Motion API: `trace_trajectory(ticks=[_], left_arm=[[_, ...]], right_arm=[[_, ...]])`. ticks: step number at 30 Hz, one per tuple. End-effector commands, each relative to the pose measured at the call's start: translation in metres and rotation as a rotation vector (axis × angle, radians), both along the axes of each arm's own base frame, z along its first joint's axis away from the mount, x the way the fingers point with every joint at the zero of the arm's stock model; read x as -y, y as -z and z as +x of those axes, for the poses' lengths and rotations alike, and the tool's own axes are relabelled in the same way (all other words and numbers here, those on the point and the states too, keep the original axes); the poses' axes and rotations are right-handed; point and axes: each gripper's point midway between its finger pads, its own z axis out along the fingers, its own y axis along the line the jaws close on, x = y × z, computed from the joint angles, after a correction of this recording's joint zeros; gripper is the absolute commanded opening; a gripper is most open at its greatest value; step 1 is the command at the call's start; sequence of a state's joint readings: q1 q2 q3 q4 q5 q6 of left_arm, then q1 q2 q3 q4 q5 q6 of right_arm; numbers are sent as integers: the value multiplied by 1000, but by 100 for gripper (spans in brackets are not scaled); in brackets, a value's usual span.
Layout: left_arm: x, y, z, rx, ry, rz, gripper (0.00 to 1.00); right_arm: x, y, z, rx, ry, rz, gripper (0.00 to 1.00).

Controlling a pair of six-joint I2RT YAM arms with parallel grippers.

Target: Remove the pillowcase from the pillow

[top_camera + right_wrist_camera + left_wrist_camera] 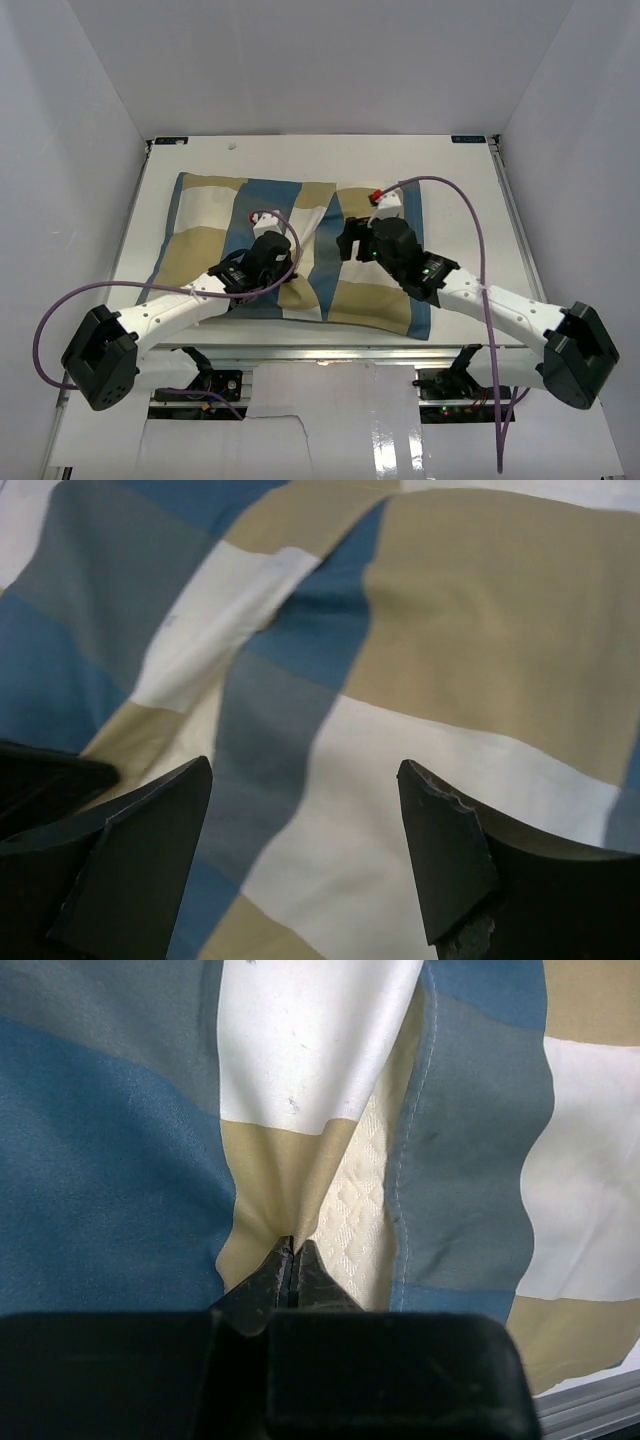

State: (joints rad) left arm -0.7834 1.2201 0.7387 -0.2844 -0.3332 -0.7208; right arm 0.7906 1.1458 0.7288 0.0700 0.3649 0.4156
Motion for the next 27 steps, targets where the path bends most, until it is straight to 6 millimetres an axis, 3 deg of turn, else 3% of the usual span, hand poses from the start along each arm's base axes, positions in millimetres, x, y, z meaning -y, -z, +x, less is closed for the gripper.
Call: trace_trajectory(ticks=[1,5,9,13,15,20,21,23,26,27], left_arm=[[5,5,-1,-7,4,-53,0],[5,13,1,-32,-2,-64,0],[5,23,1,-53,-11,-66,0],[4,36,2,-75,-24,-52,0],[2,39,1,-82,-36,-51,0],[0,44,0,-90,-60,-59,0],[-1,44,1,-88,-66,-59,0],[-6,47,2,-89,-88,-43,0],[-10,51,2,-92,-106,-22,0],[-11,54,1,-98,-107,-15,0]], right_arm=[[-40,-8,-1,36,-54,-52,81],[-64,17,-5,-18,-82,-49,79],[-72,48,-12,-48,-57,-99,78],[-91,59,-26,-53,-106,-103,79],[-92,67,-25,-60,-79,-125,79],[-69,96,-16,-116,59,-265,78],[-65,104,-16,-127,79,-281,68],[-54,111,-16,-129,111,-300,58],[-42,105,-15,-116,140,-295,40],[-36,105,-16,-111,152,-299,25]])
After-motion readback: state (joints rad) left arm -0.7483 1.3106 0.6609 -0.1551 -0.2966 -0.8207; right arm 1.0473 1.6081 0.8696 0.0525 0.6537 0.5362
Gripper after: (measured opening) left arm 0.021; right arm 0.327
